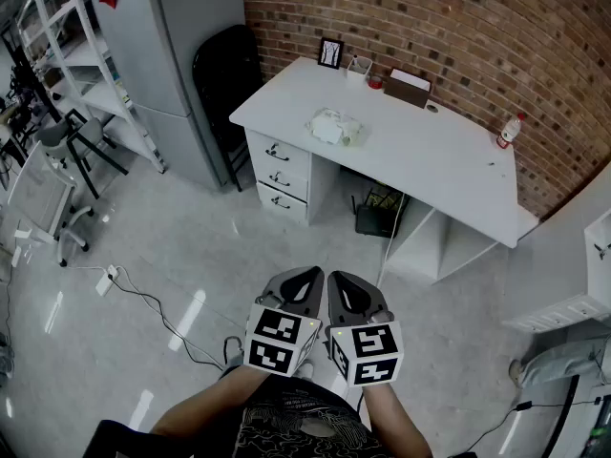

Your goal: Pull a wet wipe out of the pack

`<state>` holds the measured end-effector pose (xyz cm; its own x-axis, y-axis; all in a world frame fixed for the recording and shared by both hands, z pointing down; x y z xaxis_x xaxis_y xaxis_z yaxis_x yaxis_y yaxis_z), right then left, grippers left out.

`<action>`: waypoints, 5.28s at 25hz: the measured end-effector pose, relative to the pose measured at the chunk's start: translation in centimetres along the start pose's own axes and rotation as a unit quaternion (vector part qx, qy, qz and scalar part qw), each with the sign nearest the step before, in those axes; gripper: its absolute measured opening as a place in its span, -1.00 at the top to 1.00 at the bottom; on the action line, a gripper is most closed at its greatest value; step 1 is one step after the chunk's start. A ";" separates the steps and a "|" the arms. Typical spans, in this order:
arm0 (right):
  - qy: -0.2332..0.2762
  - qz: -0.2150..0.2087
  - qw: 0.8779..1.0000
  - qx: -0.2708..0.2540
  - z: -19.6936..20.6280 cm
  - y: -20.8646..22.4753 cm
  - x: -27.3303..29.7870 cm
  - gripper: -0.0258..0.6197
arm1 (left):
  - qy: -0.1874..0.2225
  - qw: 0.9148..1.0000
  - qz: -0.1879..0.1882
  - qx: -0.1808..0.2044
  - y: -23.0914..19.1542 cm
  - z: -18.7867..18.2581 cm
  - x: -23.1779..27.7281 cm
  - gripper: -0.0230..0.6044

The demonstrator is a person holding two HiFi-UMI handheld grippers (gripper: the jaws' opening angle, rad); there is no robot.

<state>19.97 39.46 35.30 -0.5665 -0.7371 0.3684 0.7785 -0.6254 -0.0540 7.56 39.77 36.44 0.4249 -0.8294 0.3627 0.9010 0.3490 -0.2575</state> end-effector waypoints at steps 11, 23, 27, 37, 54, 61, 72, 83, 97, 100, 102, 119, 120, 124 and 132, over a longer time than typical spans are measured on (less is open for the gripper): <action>-0.006 -0.007 1.000 0.004 0.5 0.9 2.3 0.86 | -0.001 1.000 -0.001 -0.011 -1.1 0.0 1.9 0.89; -0.012 -0.007 1.000 -0.002 -1.5 2.3 9.6 0.86 | -0.004 1.000 0.001 -0.018 -6.8 -2.2 6.3 0.89; -0.020 0.003 1.000 -0.002 -2.5 3.2 12.3 0.86 | -0.006 1.000 0.013 -0.021 -8.9 -3.6 8.5 0.89; -0.041 0.033 0.999 0.013 -5.9 4.6 19.5 0.86 | -0.025 0.998 0.051 -0.028 -15.2 -7.9 13.4 0.89; -0.053 0.084 0.995 0.031 -10.7 5.6 29.9 0.86 | -0.041 0.994 0.105 -0.011 -24.6 -13.9 19.6 0.89; -0.043 0.095 0.994 0.034 -11.5 5.3 31.9 0.86 | -0.038 0.993 0.115 -0.006 -26.8 -15.0 20.5 0.89; -0.033 0.099 0.994 0.037 -11.5 6.5 34.1 0.86 | -0.038 0.992 0.119 0.007 -28.0 -15.3 22.3 0.89; -0.038 0.096 0.994 0.043 -11.8 11.4 37.8 0.86 | -0.051 0.992 0.114 0.010 -28.9 -16.9 28.0 0.89; -0.076 0.090 0.991 0.057 -11.3 20.3 43.9 0.86 | -0.081 0.991 0.102 -0.006 -30.1 -19.1 38.5 0.89; -0.085 0.091 0.990 0.059 -11.0 21.9 45.1 0.86 | -0.089 0.991 0.099 -0.010 -30.3 -19.2 40.1 0.89; -0.092 0.091 0.990 0.058 -10.8 22.8 45.9 0.86 | -0.094 0.991 0.098 -0.014 -30.5 -19.2 41.1 0.89; -0.150 0.089 0.984 0.033 -9.5 27.4 51.2 0.85 | -0.126 0.989 0.075 -0.017 -31.8 -19.3 47.0 0.89; -0.152 0.086 0.984 0.033 -9.5 27.7 51.5 0.85 | -0.126 0.989 0.073 -0.018 -31.9 -19.4 47.2 0.89; -0.161 0.075 0.984 0.034 -9.1 28.6 52.1 0.85 | -0.122 0.990 0.065 -0.018 -32.2 -19.8 48.3 0.89; -0.177 0.058 0.982 0.039 -8.2 29.1 53.2 0.84 | -0.127 0.990 0.048 -0.024 -32.7 -19.9 49.0 0.89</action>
<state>10.31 -20.01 45.75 -0.3545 -0.6578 0.6645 0.8580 -0.5113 -0.0484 -2.81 -20.95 44.85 0.5222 -0.6545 0.5468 0.8528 0.3947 -0.3420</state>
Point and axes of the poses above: the fingertips, and each gripper's own axes: x forward along the fingers, y to its right, z out of its underside, the point moved 10 cm from there along -x, backward along the fingers, and after that the axes turned 8 degrees about -x, right-handed, at the moved point
